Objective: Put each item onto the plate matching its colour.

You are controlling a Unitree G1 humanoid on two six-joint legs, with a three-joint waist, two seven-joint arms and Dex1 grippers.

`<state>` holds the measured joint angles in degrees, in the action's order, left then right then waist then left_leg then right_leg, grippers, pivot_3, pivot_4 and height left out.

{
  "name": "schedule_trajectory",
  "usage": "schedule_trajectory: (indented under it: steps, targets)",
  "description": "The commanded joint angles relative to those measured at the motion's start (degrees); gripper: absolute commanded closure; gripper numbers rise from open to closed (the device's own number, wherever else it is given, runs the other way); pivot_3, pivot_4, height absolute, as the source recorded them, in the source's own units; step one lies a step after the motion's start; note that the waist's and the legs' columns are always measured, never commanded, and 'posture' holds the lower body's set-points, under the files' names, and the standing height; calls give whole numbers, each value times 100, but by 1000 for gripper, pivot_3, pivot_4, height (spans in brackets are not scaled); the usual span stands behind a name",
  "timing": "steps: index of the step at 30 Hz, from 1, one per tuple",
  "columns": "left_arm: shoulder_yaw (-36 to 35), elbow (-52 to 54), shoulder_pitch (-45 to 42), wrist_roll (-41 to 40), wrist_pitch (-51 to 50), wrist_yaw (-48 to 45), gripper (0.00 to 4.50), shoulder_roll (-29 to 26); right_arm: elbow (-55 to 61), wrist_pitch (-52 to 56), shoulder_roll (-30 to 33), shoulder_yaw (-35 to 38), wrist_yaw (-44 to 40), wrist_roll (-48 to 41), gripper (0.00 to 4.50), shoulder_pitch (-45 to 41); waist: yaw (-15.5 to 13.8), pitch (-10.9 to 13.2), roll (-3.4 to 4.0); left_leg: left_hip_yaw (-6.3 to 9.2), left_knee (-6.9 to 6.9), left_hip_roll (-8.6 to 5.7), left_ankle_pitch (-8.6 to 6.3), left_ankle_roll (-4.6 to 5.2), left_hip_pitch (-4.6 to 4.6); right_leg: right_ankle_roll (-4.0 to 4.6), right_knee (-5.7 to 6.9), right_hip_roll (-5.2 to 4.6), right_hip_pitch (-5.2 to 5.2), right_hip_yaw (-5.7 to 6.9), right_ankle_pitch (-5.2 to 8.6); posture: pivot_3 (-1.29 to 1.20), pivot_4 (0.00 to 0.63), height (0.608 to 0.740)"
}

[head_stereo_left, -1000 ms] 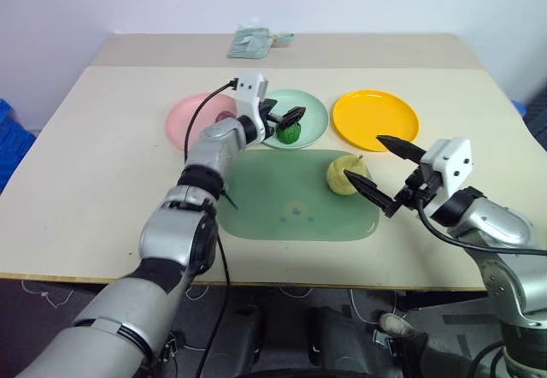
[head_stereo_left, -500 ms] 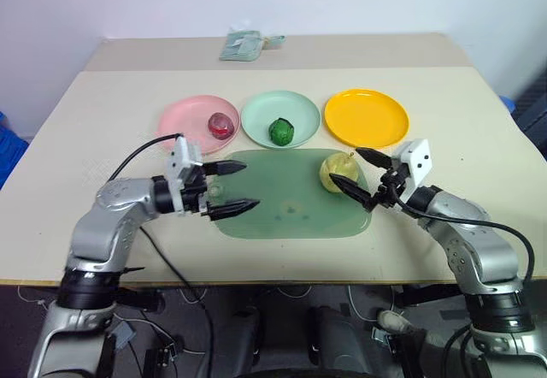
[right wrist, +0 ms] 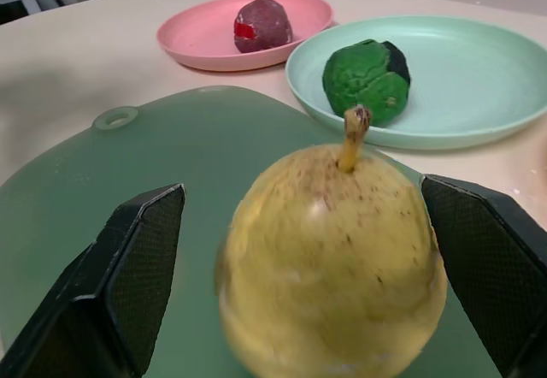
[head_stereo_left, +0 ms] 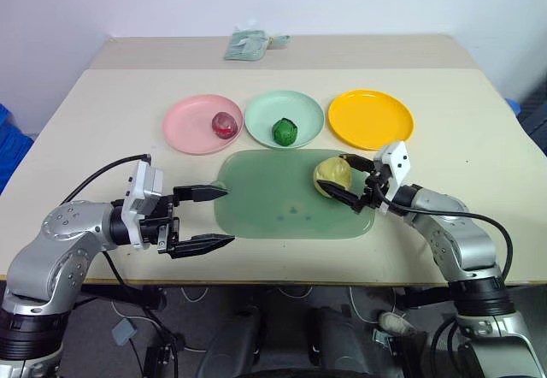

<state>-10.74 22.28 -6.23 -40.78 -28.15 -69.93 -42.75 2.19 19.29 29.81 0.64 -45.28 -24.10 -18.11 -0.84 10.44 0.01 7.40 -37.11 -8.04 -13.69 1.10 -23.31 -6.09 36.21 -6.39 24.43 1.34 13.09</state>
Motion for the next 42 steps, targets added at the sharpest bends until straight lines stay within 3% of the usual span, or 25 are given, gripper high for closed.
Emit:
schedule_trajectory:
  steps: [1,3,7,10,16,20,23,28,29,32,36,42]
  targets:
    - [-91,308,-13,-159,70,186,0,43,20,-127,-63,45,-45,35,1330,-106,9,0,0,0,0,0,0,0,0,0,0,0,0,0,0,0,150,740]
    - [-108,290,-33,-169,79,273,0,59,-22,-196,-73,77,-14,95,2122,-181,12,0,1,0,2,0,0,-1,0,-2,0,0,2,0,-1,0,150,740]
    - [-119,341,-25,-117,160,424,0,64,-171,-210,-66,270,9,17,2122,-508,25,1,3,0,4,1,1,-1,0,-3,1,2,4,0,-2,0,150,740]
    - [-213,471,-51,-228,120,699,0,121,-800,-323,-87,483,-7,-75,2122,-1261,31,4,7,-3,3,1,1,-2,0,-2,0,2,5,-1,-4,0,150,740]
    - [-289,780,152,-170,185,1209,0,300,-4190,-1985,-139,573,470,820,2122,-3403,52,4,6,-4,11,2,3,-5,0,-7,-1,4,6,0,-9,0,150,740]
    - [-317,984,350,-85,265,1500,0,393,-6223,-2888,-186,534,999,1357,2122,-4396,59,4,5,-6,16,1,22,-37,-2,-7,-9,2,5,-1,-10,0,150,740]
    - [-385,1096,479,-17,296,1765,0,414,-7212,-3075,-277,518,1518,1678,2122,-4783,86,4,5,-7,22,0,22,-37,-3,-6,-11,2,8,-3,-9,0,150,740]
    - [-530,1281,698,-61,150,2239,0,404,-7744,-3023,-420,563,1912,1965,2122,-4819,179,6,9,-6,22,1,25,-42,-2,-4,-6,4,10,-7,-10,0,150,740]
    - [-548,1304,733,-79,135,2305,0,406,-7776,-3015,-437,585,1926,1990,1173,-4811,192,7,10,-6,22,1,26,-44,-2,-2,-5,5,11,-8,-11,0,150,740]
    - [-542,1331,785,44,169,2538,0,432,-7799,-3039,-447,651,1910,2029,36,-4804,197,6,12,-6,22,4,27,-45,0,-1,-1,11,12,-11,-10,0,150,740]
    - [-352,1238,803,582,122,2942,0,339,-7721,-3138,-357,783,1927,1998,36,-4796,191,6,12,-7,22,5,27,-45,0,-2,-1,19,12,-15,-11,0,150,740]
    - [-265,608,660,810,635,3190,0,1006,-7188,-3518,-46,1022,1363,1822,36,-4571,160,6,14,-8,21,5,27,-45,0,-4,-4,32,12,-22,-12,0,150,740]
